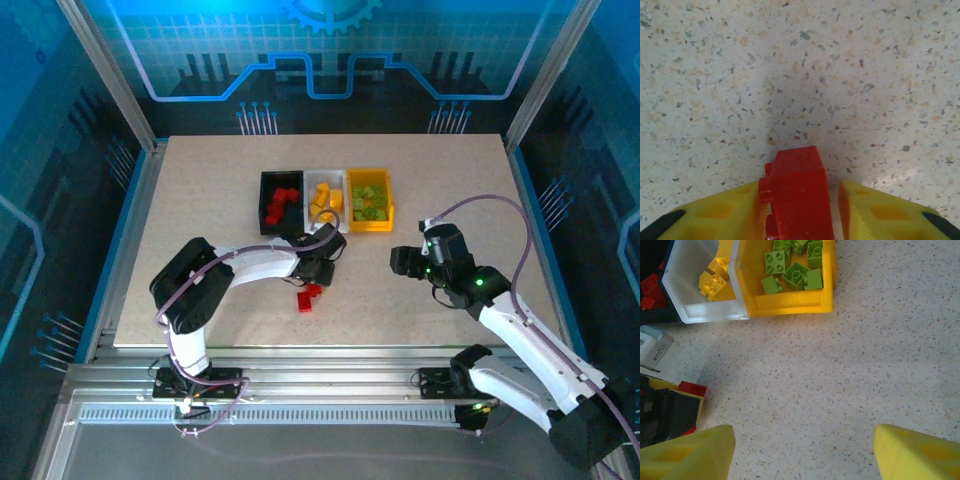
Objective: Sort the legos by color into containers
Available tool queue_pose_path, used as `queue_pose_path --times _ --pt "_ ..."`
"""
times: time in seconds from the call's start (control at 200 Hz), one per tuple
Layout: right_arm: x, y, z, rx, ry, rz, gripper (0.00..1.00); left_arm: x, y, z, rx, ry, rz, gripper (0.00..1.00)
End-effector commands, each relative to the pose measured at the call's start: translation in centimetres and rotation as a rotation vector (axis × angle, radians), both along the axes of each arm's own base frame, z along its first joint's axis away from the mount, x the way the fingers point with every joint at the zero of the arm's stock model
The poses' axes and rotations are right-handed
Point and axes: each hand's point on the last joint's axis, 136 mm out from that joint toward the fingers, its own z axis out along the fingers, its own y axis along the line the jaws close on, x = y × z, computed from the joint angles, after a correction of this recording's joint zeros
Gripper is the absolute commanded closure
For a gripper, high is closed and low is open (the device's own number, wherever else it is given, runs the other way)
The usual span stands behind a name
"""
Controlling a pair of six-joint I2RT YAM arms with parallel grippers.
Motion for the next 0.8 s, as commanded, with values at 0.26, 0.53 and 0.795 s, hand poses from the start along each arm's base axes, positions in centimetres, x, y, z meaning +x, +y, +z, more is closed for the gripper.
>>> queue_pose_path --times 0.26,0.53,0.795 --pt "-0.4 -0.1 -0.5 -0.003 0.007 -0.006 0.26 1.0 1.1 1.0 0.041 -0.06 0.044 0.78" --pt "-0.5 -0.1 -0.3 -0.002 0.003 -0.005 0.26 3.7 3.5 7.4 -0.027 -0.208 0.142 0.82" --pt "-0.4 0.1 -0.7 0.007 0.013 -0.002 0.26 10.5 9.2 12.1 -0.062 -0.316 0.33 0.82"
